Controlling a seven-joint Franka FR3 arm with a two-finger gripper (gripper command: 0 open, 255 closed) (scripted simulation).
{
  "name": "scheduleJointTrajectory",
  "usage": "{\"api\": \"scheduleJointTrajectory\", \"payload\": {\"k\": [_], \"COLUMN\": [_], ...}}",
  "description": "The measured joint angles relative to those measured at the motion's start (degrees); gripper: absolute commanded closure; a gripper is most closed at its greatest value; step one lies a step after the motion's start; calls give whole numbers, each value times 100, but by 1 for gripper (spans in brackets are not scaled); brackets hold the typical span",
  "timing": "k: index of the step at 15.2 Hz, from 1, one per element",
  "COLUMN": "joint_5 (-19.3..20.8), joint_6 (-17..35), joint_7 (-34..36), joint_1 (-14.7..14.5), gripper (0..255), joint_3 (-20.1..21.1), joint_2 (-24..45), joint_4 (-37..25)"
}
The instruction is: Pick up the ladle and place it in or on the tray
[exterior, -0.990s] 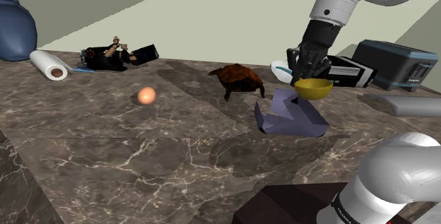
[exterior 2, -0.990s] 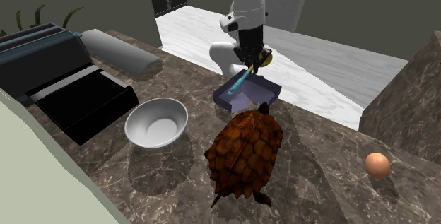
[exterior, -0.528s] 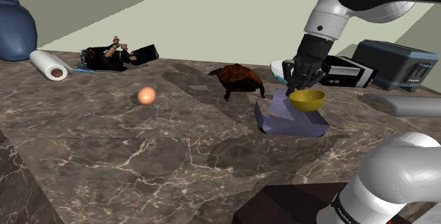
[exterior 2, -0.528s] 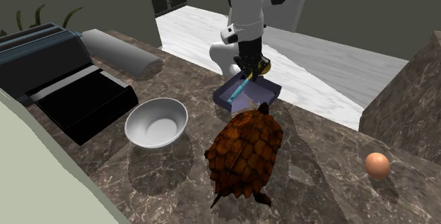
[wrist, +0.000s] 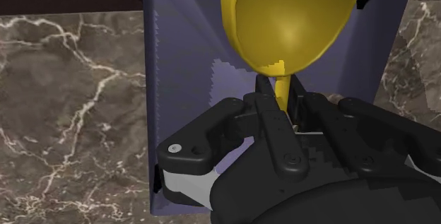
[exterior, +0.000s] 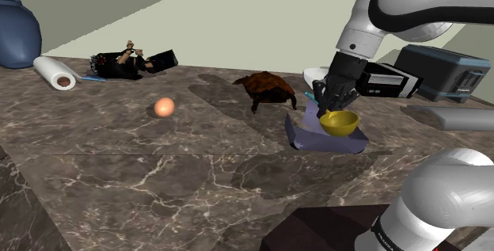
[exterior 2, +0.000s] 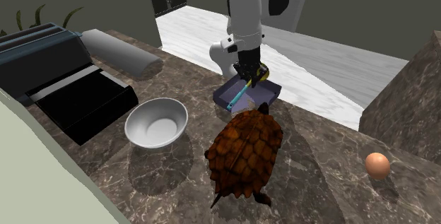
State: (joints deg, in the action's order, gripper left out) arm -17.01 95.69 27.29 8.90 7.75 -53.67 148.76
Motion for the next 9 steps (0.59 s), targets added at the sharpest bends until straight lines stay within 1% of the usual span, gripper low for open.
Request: {"api": "scheduleJointTrajectory", "payload": {"k": [4, 5, 9], "joint_5": [-1, -1, -1], "joint_6": [10, 10, 10], "joint_7": [-4, -4, -4], "joint_1": [0, 0, 0], "gripper": [255, 0, 0], "joint_3": [0, 0, 0], "joint_2": [-2, -2, -2], "joint_4": [11, 11, 11]}}
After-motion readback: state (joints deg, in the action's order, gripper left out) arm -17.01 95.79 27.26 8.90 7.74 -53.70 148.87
